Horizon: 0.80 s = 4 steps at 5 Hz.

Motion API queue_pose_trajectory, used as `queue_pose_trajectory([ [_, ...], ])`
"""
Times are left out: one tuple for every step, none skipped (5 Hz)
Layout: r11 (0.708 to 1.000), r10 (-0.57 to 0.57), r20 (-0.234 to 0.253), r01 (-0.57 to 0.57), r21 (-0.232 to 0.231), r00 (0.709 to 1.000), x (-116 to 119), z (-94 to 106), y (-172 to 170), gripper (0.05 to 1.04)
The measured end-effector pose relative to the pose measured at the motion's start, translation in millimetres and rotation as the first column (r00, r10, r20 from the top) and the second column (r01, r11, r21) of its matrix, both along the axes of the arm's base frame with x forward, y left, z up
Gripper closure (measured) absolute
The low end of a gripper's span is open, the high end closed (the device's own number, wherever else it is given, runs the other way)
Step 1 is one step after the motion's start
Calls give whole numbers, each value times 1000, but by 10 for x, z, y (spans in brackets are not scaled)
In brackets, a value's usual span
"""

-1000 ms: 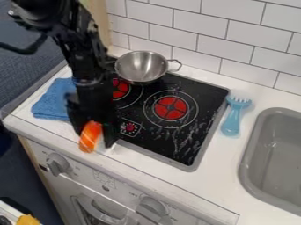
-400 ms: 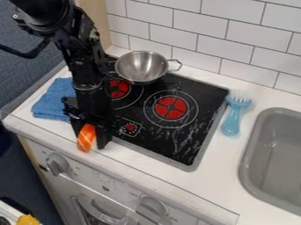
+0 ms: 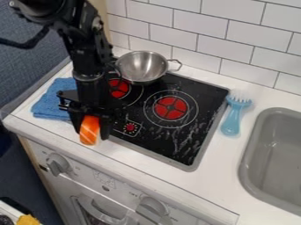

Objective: Move the orange object to upper right of burner

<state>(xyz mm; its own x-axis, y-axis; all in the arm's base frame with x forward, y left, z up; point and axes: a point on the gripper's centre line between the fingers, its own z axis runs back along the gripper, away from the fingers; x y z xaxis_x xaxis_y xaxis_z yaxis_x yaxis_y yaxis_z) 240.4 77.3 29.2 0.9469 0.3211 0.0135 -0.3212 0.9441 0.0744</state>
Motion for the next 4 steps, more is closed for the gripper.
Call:
queue_pose_trajectory([
  [968, 250, 3, -250, -23, 968, 67, 131, -110, 497],
  [878, 477, 49, -478, 4, 877, 225, 204, -330, 497],
  [730, 683, 26, -679, -78, 730, 350, 259, -491, 497],
  [575, 818, 12, -815, -74, 575, 515, 260, -605, 497],
])
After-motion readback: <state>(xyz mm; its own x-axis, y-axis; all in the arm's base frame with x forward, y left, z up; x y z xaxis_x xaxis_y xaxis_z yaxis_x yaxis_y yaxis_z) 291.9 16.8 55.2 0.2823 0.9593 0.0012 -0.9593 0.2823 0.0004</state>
